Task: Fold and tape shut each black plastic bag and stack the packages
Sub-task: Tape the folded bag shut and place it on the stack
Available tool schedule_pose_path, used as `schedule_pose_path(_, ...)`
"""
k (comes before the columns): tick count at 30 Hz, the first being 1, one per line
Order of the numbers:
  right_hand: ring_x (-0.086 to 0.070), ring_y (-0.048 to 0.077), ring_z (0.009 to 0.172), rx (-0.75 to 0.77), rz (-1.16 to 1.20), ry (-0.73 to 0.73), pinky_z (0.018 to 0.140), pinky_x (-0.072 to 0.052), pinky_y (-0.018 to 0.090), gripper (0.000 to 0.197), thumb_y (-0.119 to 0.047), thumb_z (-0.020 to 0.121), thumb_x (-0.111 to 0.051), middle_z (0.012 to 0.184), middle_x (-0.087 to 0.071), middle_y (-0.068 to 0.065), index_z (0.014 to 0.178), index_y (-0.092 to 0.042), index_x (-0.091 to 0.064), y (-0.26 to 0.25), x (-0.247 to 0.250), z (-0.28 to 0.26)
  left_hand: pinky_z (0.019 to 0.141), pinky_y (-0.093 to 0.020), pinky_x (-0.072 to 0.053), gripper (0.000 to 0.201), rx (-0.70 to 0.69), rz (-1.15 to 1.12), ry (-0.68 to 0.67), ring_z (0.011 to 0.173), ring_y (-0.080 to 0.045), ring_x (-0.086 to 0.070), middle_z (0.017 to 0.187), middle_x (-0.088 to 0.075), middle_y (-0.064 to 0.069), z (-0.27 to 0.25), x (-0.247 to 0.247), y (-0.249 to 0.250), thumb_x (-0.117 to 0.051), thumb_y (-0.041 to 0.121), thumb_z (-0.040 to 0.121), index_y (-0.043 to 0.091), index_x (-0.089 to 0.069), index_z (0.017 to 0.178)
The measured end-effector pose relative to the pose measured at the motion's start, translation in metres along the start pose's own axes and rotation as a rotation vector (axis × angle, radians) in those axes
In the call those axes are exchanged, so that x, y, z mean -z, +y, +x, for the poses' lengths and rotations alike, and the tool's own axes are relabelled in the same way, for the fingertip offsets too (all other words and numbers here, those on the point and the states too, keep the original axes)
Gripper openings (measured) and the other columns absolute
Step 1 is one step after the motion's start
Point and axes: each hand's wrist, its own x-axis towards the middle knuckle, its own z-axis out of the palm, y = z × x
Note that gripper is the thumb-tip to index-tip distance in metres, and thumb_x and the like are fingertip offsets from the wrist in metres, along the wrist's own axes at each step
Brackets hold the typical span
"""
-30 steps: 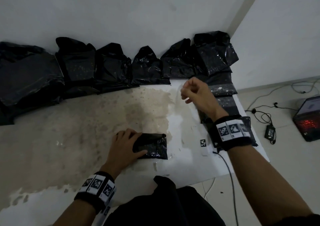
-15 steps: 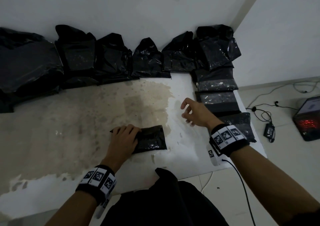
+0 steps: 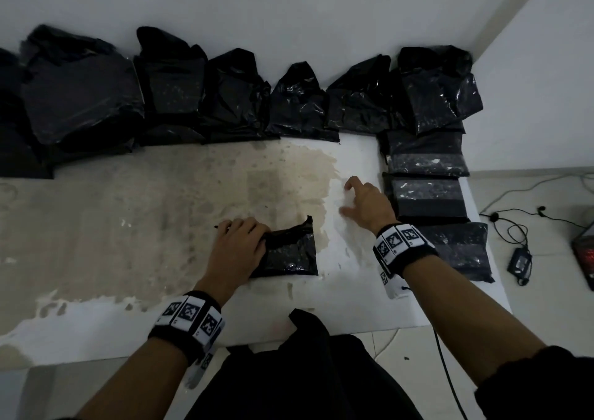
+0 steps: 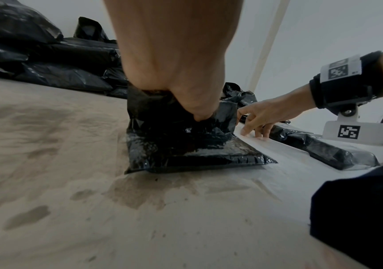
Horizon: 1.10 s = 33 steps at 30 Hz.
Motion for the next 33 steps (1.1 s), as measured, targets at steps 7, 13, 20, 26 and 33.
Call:
schedule_pose_path(7, -0.06, 0.017, 0.085, 0.157, 0.363, 0.127, 0.076, -0.044, 0.029, 0.02, -0.034, 0.098, -0.064, 0.102, -0.063, 0.004, 0.113, -0.02, -0.062, -0.025, 0.028, -0.029, 0.084, -0.039, -0.04, 0.026, -0.014, -0.02, 0.005, 0.086, -0.023, -0.058, 0.098, -0.061, 0.003, 0.004, 0.006, 0.0, -0.041, 0.031, 0.096, 0.023, -0.066, 0.102)
schedule_pose_path(13, -0.051, 0.017, 0.114, 0.368, 0.339, -0.264, 0.097, -0.045, 0.03, 0.073, -0.034, 0.087, -0.079, 0.132, -0.046, 0.0, 0.149, -0.035, -0.04, -0.069, 0.0, -0.061, 0.081, -0.039, -0.03, 0.024, 0.033, -0.013, -0.064, 0.083, -0.026, -0.062, 0.094, -0.068, 0.003, 0.013, 0.018, -0.007, -0.078, 0.025, 0.08, 0.024, -0.07, 0.103)
schedule_pose_path(20, -0.06, 0.024, 0.089, 0.222, 0.378, -0.054, 0.079, -0.047, 0.033, 0.015, -0.01, 0.091, -0.071, 0.093, -0.064, 0.001, 0.099, -0.02, -0.063, -0.065, -0.022, -0.036, 0.093, -0.04, -0.03, 0.026, 0.315, -0.019, -0.354, 0.11, -0.031, -0.059, 0.112, -0.07, -0.004, 0.027, 0.042, -0.058, -0.065, 0.034, 0.094, 0.024, -0.069, 0.118)
schedule_pose_path(26, -0.057, 0.022, 0.088, 0.108, 0.367, 0.006, 0.074, -0.038, 0.026, 0.012, -0.011, 0.091, -0.072, 0.091, -0.063, 0.002, 0.103, -0.009, -0.068, -0.051, -0.027, -0.026, 0.073, -0.029, -0.04, 0.008, 0.376, -0.444, -0.325, 0.09, -0.03, -0.064, 0.093, -0.069, -0.009, 0.02, 0.045, -0.084, -0.073, 0.011, 0.09, 0.007, -0.072, 0.098)
schedule_pose_path(33, -0.061, 0.016, 0.072, 0.008, 0.632, -0.012, 0.06, -0.046, 0.018, 0.018, -0.013, 0.091, -0.073, 0.092, -0.062, 0.0, 0.106, -0.014, -0.064, -0.057, -0.033, -0.034, 0.083, -0.031, -0.046, 0.027, 0.599, -0.727, -0.292, 0.098, -0.023, -0.06, 0.104, -0.064, -0.001, 0.007, 0.035, -0.076, -0.071, 0.014, 0.091, 0.011, -0.059, 0.114)
